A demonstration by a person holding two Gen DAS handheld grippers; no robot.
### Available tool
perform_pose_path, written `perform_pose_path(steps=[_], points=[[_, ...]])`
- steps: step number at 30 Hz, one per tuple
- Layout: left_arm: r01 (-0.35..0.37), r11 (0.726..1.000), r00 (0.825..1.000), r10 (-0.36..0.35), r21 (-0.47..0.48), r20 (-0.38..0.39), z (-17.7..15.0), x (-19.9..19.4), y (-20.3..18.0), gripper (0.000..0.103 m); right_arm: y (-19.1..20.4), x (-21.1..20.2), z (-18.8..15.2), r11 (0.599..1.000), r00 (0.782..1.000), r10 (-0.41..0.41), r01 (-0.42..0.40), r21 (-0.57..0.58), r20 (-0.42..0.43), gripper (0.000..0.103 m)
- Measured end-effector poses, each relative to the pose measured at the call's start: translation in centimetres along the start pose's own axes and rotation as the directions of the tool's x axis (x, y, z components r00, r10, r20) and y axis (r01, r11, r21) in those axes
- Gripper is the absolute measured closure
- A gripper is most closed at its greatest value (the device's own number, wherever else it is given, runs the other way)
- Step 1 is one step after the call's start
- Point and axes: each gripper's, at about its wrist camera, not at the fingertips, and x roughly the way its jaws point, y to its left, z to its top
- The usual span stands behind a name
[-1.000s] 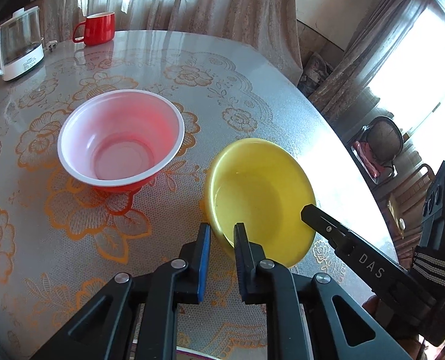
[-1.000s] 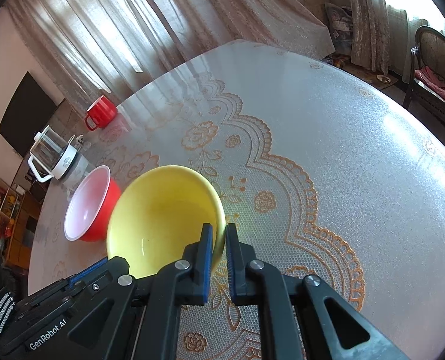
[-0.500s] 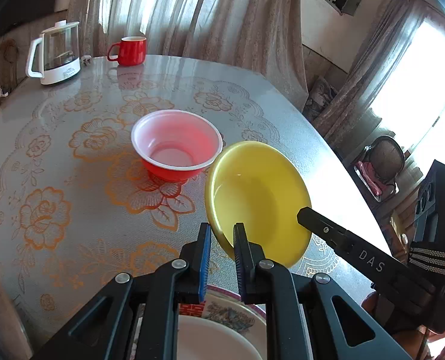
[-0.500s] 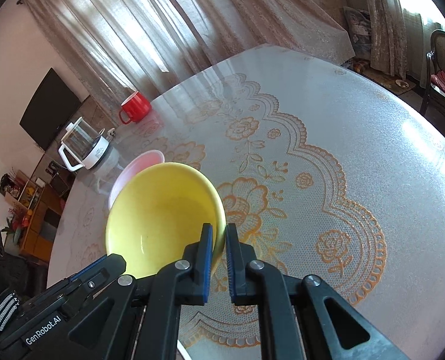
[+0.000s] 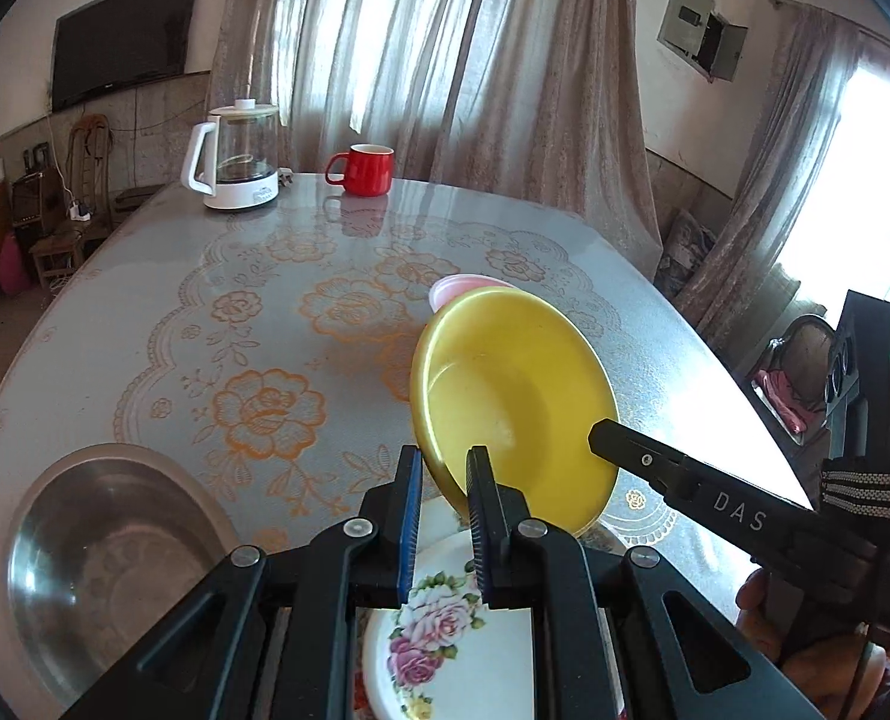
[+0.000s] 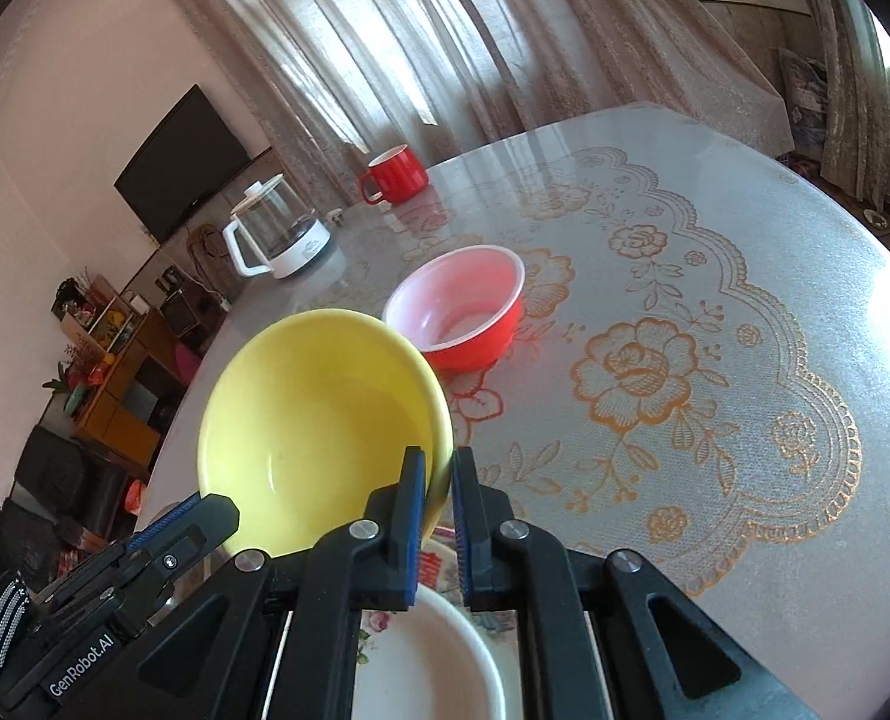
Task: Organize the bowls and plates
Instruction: 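Lift the yellow bowl and carry it over the steel bowl, then lower the yellow bowl into the steel bowl and open the right gripper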
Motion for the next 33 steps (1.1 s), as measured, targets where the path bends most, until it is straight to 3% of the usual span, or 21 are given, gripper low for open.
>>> perform_pose_path(steps=[15,28,33], points=[[-0.146,0.986,0.988,0.150,-0.083,0.044,-4.2,-4.1,7.7,0.088,8.6,2.2,-4.3,0.985,0.991,0.078,-0.093,-0.148,-0.105,0.095],[-0.197,0.956,0.979,0.203,-0.215,0.003,-6.9,-5.8,15.0,0.088,15.5,5.8,-6.8,0.950,0.965,0.123,-0.182,-0.253,-0.232,0.094],[-0.212,0.946,0.977,0.215,-0.246,-0.016,-7.9,-6.2,16.5,0.088,17.1,8.1,-7.7,0.944,0.949,0.100,-0.185,-0.272,-0.297,0.094]])
